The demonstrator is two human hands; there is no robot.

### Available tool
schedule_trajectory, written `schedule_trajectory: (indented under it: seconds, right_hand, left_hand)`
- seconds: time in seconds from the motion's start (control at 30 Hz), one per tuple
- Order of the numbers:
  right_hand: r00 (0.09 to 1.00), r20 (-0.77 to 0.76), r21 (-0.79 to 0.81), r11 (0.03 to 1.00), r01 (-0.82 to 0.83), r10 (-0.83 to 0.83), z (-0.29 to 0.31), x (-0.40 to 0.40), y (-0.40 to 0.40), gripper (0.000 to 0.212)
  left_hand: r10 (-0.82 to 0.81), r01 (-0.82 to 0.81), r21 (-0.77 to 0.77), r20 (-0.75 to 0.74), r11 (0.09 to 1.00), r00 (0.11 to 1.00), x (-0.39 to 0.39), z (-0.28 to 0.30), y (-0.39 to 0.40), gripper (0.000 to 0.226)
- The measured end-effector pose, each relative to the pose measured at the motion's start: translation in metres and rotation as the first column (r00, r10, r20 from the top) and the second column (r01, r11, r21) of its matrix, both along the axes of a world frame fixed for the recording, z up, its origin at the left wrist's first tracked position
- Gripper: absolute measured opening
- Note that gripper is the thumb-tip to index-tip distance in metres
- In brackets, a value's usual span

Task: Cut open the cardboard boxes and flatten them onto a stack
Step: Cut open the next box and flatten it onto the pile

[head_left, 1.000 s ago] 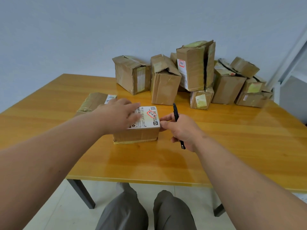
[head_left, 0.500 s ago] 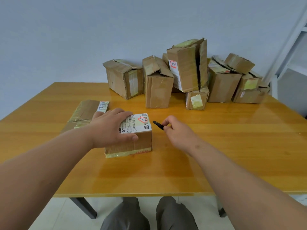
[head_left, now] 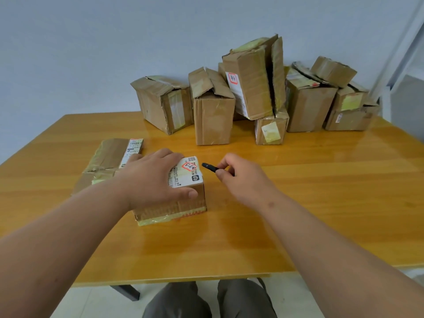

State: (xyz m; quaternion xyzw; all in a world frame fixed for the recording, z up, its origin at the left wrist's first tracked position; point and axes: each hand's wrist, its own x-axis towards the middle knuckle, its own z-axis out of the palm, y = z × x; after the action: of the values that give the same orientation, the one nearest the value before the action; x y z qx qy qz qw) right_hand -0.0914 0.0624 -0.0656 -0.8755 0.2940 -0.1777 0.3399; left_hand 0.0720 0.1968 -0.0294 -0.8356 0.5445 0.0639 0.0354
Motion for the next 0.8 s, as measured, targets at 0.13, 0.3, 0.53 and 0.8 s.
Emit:
schedule_trajectory:
  seconds: [0.13,0.3,0.53,0.8]
  right_hand:
    - [0.999,0.029,0.015,1.0,-0.021,0.021,0.003,0.002,0.0011,0.008]
    - [1.0,0.012,-0.012,1.0,-0.024,0.024,0.0042,0.0035,0.001,0.01]
    - [0.999,-0.039,-0.055,0.998,0.027,-0.029,0.0087,0.0068,0.0026,0.012]
    - [1.0,0.002,-0.039,0.999,0.006,-0.005,0.0055,0.004,0.0043,0.011]
  left_hand:
    - [-0.007,0.006,-0.04,-0.027,0.999,1.0,-0.0002,-0.0012,0.0005,0.118]
    - [-0.004,0.002,-0.061,-0.035,0.998,0.999,-0.0005,-0.0028,0.0009,0.124]
    - [-0.001,-0.001,-0.074,-0.03,0.997,1.0,0.0003,-0.0034,0.0002,0.125]
    - [0.002,-0.005,-0.075,-0.034,0.997,0.999,0.0003,-0.0035,0.0009,0.124]
